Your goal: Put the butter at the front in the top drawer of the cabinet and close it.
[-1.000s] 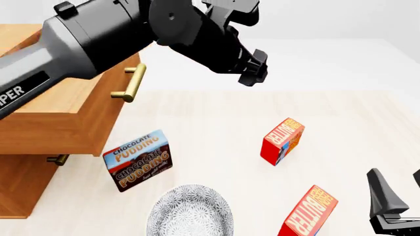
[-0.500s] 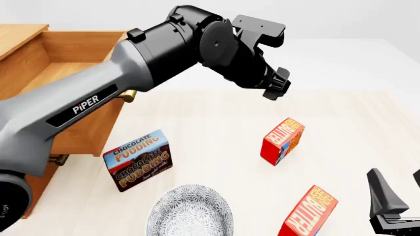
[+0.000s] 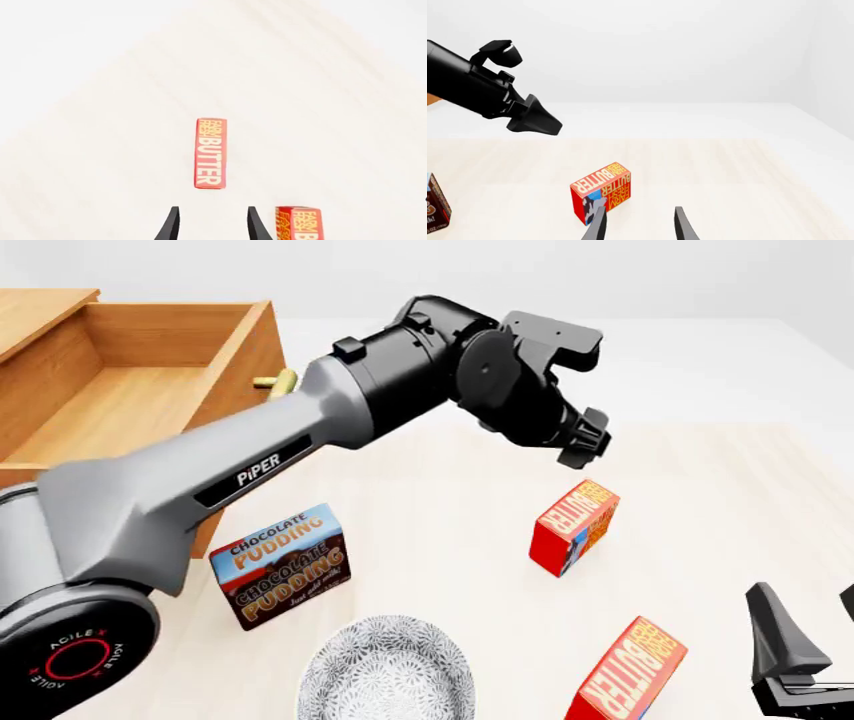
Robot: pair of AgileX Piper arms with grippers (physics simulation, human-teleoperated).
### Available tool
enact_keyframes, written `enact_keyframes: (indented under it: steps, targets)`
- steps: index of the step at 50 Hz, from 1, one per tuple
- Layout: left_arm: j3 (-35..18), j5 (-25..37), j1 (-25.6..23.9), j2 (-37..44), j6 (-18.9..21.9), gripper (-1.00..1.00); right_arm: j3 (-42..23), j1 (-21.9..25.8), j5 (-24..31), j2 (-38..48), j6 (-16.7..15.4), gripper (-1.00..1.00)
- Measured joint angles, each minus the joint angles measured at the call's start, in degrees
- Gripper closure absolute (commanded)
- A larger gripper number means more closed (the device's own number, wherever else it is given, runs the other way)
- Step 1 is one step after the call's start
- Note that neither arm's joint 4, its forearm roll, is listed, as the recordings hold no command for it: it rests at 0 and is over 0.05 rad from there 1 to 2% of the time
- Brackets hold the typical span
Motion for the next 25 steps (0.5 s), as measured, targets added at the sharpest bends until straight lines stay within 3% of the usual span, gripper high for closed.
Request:
enact_keyframes:
  steps: [25]
  targets:
    - [0.3,-1.0,0.1,2.7,-2.0,-1.0,0.0,0.0,0.0,0.0,0.0,-1.0]
